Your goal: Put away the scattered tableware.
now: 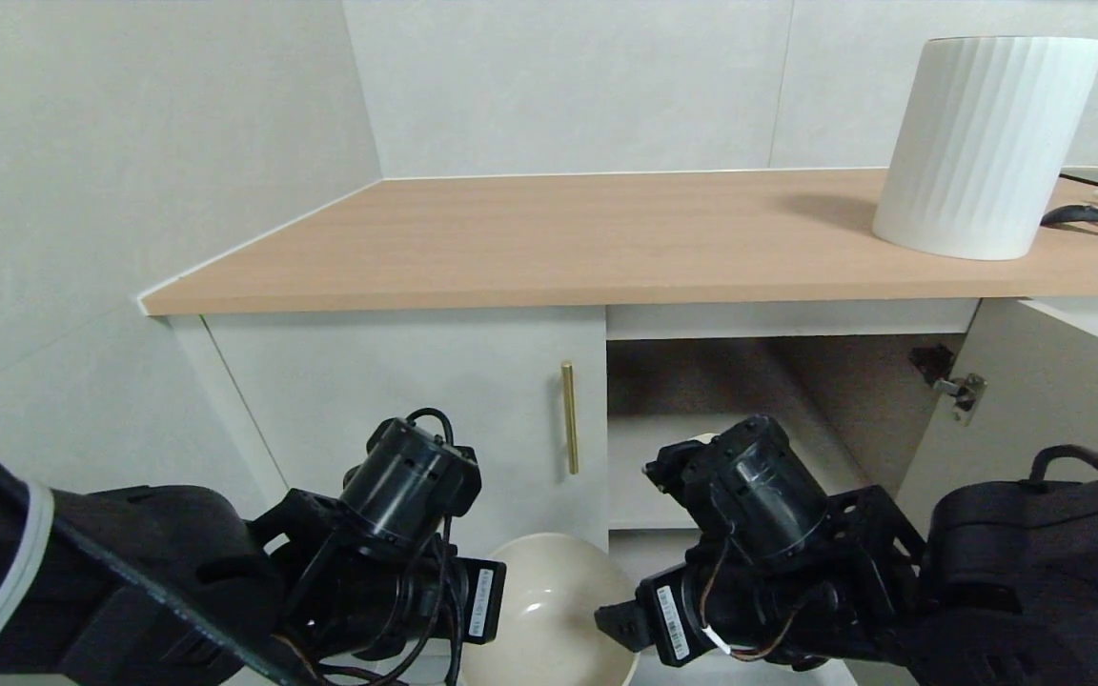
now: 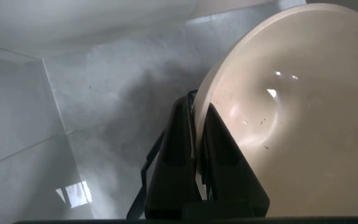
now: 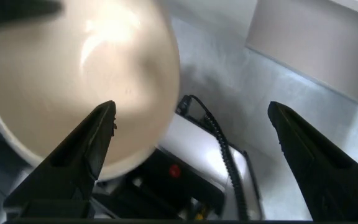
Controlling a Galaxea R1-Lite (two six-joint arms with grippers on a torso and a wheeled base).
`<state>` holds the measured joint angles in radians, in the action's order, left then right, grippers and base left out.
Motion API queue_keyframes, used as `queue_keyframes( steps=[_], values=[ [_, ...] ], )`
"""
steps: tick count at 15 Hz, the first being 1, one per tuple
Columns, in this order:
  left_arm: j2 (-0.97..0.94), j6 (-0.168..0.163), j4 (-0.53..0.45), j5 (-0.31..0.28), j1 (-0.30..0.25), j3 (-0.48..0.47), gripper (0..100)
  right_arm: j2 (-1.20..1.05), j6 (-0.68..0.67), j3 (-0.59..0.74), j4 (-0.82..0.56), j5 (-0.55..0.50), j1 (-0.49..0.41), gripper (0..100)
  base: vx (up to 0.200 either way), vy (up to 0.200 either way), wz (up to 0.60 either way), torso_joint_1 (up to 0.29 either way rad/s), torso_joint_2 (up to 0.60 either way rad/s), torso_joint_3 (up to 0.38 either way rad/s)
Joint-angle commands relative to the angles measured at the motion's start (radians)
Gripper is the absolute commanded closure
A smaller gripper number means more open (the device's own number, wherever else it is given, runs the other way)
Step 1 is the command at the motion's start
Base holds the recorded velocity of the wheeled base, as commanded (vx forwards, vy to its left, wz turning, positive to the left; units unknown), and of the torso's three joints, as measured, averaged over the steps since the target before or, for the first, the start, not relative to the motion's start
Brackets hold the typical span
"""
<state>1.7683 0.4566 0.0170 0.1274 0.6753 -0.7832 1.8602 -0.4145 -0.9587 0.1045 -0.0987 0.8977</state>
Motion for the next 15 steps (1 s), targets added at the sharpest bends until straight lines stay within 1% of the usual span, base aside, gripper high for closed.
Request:
queue_keyframes(
  steps=[1, 2, 6, 7, 15],
  values=[
    [-0.018, 0.001, 0.000, 0.000, 0.007, 0.002, 100, 0.045, -0.032, -0.017, 0.014, -0.013, 0.000, 0, 0.000, 0.000, 0.00, 0.000, 0.00, 0.000],
    [-0.018, 0.001, -0.002, 0.000, 0.007, 0.002, 100, 0.059, -0.050, -0.031, 0.014, -0.029, 0.000, 0, 0.000, 0.000, 0.00, 0.000, 0.00, 0.000],
    [-0.013, 0.001, -0.002, 0.000, 0.007, 0.002, 100, 0.066, -0.055, -0.032, 0.015, -0.032, 0.000, 0, 0.000, 0.000, 0.00, 0.000, 0.00, 0.000],
    [-0.012, 0.001, -0.002, 0.000, 0.007, 0.002, 100, 0.066, -0.055, -0.032, 0.015, -0.032, 0.001, 100, 0.000, 0.000, 0.00, 0.000, 0.00, 0.000],
    [-0.012, -0.001, -0.003, 0.000, 0.007, 0.002, 100, 0.059, -0.052, -0.026, 0.014, -0.033, 0.001, 100, 0.000, 0.000, 0.00, 0.000, 0.00, 0.000]
  ],
)
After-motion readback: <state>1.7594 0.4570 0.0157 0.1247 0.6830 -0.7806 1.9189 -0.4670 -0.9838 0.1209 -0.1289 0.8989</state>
